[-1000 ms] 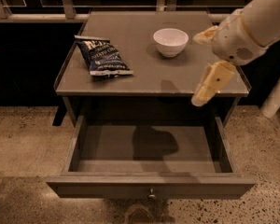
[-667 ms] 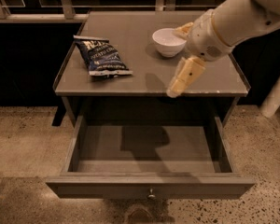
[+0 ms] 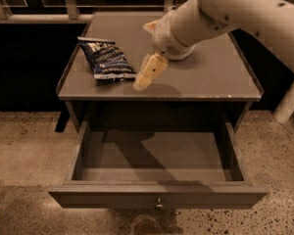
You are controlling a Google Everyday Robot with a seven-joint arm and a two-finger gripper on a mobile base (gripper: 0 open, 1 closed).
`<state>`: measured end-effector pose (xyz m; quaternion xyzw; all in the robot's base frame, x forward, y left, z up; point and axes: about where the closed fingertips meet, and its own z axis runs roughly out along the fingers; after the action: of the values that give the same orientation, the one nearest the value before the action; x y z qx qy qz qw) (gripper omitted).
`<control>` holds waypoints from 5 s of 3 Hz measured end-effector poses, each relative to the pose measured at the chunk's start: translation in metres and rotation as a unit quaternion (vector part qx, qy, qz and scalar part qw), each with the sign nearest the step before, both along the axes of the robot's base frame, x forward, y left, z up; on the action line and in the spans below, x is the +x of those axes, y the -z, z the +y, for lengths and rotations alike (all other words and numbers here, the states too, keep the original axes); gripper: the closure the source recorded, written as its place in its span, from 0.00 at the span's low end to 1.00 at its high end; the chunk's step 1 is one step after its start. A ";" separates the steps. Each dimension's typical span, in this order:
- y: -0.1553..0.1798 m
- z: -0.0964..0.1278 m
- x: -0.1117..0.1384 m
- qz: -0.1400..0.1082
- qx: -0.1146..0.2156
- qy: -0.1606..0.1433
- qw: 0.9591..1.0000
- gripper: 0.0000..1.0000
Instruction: Place blue chip bag into top drawer
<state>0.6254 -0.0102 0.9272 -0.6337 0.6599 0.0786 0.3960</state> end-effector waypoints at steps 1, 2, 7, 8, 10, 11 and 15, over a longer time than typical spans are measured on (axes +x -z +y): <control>0.001 0.008 0.001 0.000 0.000 -0.006 1.000 0.00; 0.012 -0.006 0.004 0.018 0.028 0.026 0.999 0.00; 0.087 0.050 0.126 0.141 0.190 0.022 0.971 0.00; 0.103 0.058 0.124 0.138 0.207 0.039 0.968 0.16; 0.107 0.061 0.126 0.136 0.210 0.045 0.967 0.61; 0.107 0.061 0.126 0.136 0.210 0.045 0.967 0.84; 0.070 0.026 0.098 0.136 0.213 0.087 0.964 1.00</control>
Offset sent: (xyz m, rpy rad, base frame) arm 0.0105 -0.0309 -0.0249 0.1383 0.0866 -0.1533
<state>0.7236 0.0158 0.8573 -0.4579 0.7283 0.2679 0.4338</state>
